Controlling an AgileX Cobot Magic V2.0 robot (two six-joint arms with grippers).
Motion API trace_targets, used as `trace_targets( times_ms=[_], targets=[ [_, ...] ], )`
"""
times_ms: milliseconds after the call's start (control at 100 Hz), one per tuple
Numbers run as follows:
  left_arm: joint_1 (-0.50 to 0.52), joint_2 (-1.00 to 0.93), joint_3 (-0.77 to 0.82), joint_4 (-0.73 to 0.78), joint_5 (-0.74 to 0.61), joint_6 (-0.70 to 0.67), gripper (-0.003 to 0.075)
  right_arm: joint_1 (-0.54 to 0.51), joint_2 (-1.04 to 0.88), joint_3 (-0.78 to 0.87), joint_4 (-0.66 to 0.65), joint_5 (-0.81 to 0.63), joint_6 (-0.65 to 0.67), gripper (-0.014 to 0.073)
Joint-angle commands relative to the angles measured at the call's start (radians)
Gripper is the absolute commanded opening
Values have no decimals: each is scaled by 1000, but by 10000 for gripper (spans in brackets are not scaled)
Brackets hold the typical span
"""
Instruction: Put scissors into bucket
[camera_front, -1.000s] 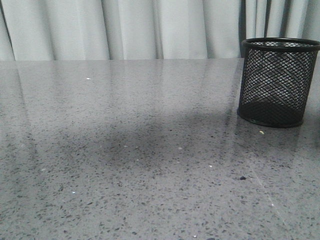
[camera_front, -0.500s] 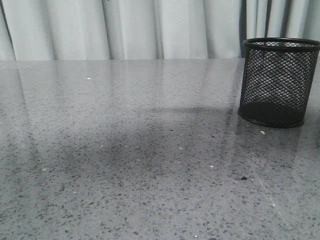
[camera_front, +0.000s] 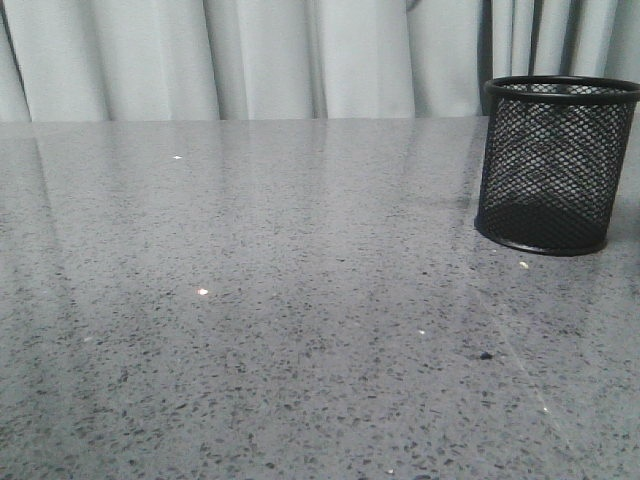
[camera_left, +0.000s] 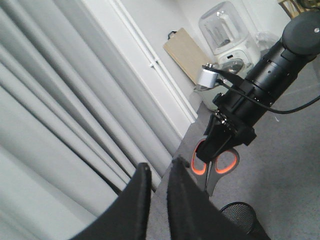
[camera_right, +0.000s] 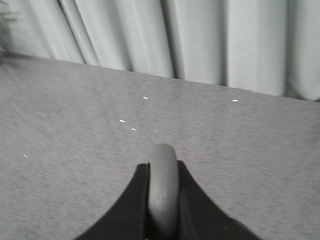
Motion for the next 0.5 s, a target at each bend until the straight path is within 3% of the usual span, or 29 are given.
trace_targets(
  times_ms=[0, 110, 220, 490],
  targets=[
    [1, -48, 21, 74, -58, -167, -14, -47, 12, -108, -49, 66, -11, -73],
    [1, -107, 114, 225, -73, -360, -20, -73, 75, -186, -105, 202, -11, -73],
    [1, -156, 224, 340, -90, -512, -20, -73, 130, -212, -123, 242, -11, -73],
    [1, -254, 412, 302, -121, -540, -20, -73, 219, -212, -230, 228, -11, -73]
  ],
)
